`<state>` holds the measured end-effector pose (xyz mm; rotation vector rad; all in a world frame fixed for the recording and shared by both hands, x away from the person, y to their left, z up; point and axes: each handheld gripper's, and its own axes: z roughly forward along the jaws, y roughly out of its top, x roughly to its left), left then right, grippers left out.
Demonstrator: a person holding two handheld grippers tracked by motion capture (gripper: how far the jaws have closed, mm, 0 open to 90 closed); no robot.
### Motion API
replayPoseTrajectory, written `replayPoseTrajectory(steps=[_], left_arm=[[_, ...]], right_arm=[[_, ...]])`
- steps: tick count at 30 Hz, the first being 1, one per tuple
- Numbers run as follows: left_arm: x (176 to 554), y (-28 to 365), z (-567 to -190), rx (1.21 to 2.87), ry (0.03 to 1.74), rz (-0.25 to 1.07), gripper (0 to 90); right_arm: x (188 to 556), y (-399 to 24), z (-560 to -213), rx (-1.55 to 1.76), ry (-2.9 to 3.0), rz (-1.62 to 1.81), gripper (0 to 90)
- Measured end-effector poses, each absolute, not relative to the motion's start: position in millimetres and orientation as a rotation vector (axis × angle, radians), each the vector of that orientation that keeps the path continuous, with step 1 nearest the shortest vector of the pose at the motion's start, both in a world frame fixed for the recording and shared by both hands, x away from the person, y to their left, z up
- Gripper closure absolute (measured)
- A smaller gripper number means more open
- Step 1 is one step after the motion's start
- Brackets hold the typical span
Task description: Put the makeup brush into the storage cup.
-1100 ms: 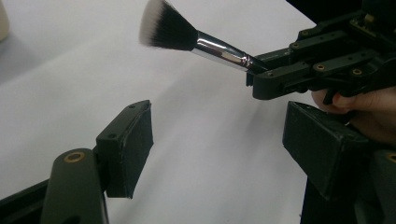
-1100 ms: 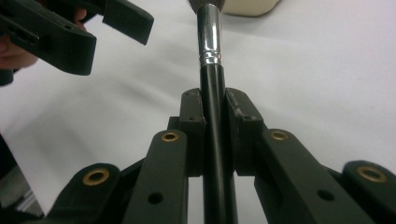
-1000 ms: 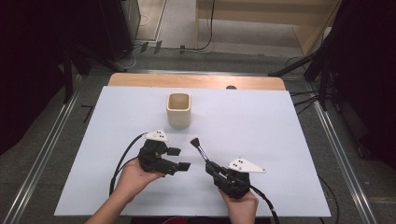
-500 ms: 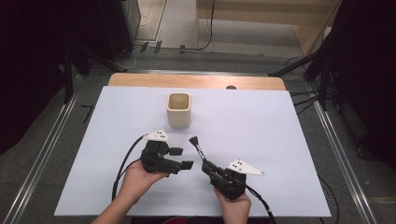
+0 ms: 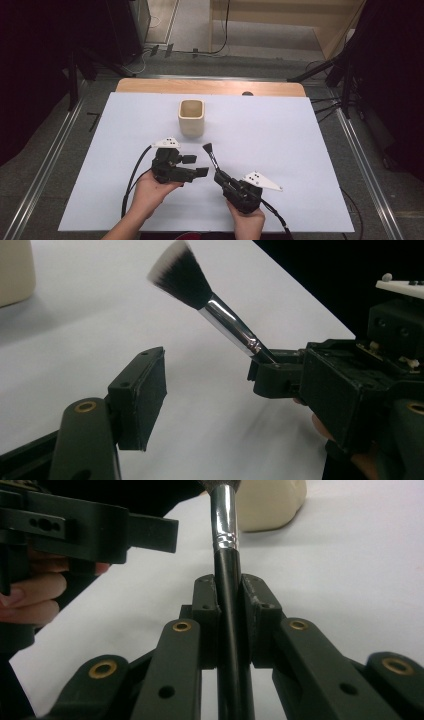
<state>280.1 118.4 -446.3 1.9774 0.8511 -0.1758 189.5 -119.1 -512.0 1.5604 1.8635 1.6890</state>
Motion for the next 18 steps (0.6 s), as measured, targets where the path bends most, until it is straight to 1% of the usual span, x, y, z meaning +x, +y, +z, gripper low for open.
replayPoseTrajectory(steps=[7,13,18], left_arm=[[278.8,114.3,-443.6,1.941,0.869,-0.185,28.3],[278.5,110.3,-443.5,1.918,0.893,-0.208,33.2],[278.2,108.0,-443.3,1.892,0.918,-0.211,35.4]], right_arm=[[188.2,-114.0,-511.0,1.552,1.824,1.738,79.5],[187.5,-112.4,-509.9,1.540,1.804,1.736,79.5],[187.2,-111.2,-509.8,1.532,1.800,1.738,79.5]])
